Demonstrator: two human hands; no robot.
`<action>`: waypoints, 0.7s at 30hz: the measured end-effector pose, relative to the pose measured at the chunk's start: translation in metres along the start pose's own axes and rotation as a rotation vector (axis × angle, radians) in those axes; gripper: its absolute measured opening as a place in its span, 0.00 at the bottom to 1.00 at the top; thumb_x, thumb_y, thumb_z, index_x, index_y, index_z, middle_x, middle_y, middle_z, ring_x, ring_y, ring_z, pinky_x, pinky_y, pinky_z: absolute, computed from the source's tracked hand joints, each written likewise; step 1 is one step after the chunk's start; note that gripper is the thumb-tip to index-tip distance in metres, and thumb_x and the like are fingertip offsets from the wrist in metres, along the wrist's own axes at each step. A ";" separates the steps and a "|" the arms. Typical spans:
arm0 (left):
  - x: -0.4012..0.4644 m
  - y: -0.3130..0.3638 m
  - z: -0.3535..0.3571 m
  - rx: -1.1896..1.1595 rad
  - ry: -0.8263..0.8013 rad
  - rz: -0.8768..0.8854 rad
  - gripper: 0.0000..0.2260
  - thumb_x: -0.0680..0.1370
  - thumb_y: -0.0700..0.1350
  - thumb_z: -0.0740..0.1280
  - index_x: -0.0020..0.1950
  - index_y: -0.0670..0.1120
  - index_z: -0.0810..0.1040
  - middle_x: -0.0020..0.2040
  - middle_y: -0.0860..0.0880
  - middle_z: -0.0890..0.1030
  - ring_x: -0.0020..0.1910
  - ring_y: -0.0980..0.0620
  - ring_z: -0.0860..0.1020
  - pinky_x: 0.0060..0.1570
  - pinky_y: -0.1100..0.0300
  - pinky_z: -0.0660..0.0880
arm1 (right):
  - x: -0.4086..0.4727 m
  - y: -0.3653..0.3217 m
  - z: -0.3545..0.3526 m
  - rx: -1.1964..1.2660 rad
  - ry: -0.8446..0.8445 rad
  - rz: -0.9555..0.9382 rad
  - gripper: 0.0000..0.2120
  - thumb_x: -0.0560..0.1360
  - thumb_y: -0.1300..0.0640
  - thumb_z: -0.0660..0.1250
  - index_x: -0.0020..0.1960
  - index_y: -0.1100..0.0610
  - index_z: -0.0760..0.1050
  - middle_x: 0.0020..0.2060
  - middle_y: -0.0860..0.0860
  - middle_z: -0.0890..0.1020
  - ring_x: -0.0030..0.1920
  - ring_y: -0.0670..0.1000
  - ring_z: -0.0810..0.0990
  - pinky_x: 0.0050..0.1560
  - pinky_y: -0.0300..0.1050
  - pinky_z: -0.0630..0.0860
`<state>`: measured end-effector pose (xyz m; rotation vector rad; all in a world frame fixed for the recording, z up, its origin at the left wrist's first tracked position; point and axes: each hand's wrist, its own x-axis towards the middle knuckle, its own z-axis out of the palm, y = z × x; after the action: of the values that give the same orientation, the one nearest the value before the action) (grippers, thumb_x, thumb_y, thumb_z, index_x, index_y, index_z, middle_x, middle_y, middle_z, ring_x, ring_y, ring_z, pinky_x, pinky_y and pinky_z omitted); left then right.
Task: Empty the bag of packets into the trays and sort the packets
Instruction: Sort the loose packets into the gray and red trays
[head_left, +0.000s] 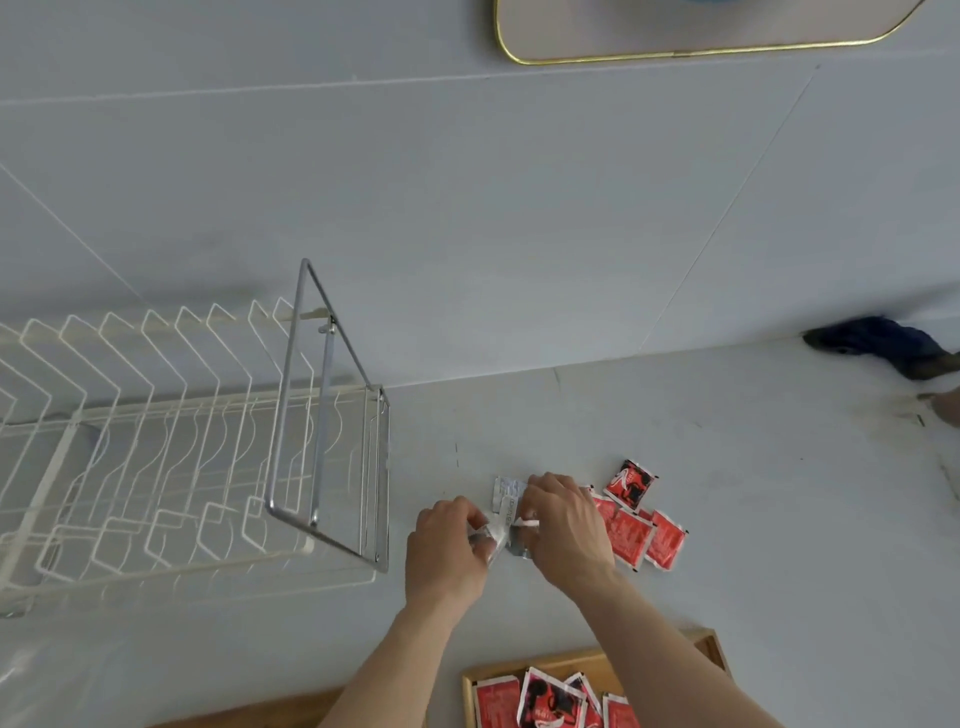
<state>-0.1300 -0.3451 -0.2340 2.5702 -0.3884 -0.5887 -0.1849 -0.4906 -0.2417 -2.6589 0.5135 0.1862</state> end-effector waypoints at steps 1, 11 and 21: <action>0.001 0.001 0.003 0.054 0.004 0.011 0.12 0.76 0.48 0.72 0.57 0.51 0.76 0.57 0.52 0.79 0.58 0.50 0.74 0.56 0.57 0.73 | 0.000 0.000 0.004 0.017 0.011 0.001 0.09 0.67 0.56 0.78 0.46 0.51 0.81 0.52 0.47 0.82 0.58 0.54 0.78 0.58 0.46 0.71; -0.001 0.000 0.011 -0.099 0.027 -0.130 0.19 0.72 0.43 0.75 0.53 0.53 0.67 0.49 0.53 0.80 0.47 0.48 0.80 0.46 0.53 0.78 | 0.002 -0.004 0.003 0.083 0.062 0.022 0.14 0.67 0.64 0.76 0.48 0.54 0.76 0.42 0.51 0.82 0.44 0.56 0.78 0.48 0.48 0.74; -0.020 -0.022 -0.003 -0.580 -0.060 -0.303 0.15 0.71 0.40 0.76 0.55 0.49 0.78 0.49 0.52 0.83 0.47 0.55 0.82 0.46 0.57 0.80 | 0.028 -0.016 -0.010 0.258 -0.022 0.147 0.11 0.74 0.54 0.75 0.56 0.53 0.84 0.57 0.52 0.80 0.60 0.57 0.76 0.57 0.50 0.73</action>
<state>-0.1423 -0.3180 -0.2358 2.0597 0.1474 -0.7558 -0.1525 -0.4900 -0.2326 -2.3679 0.6776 0.1786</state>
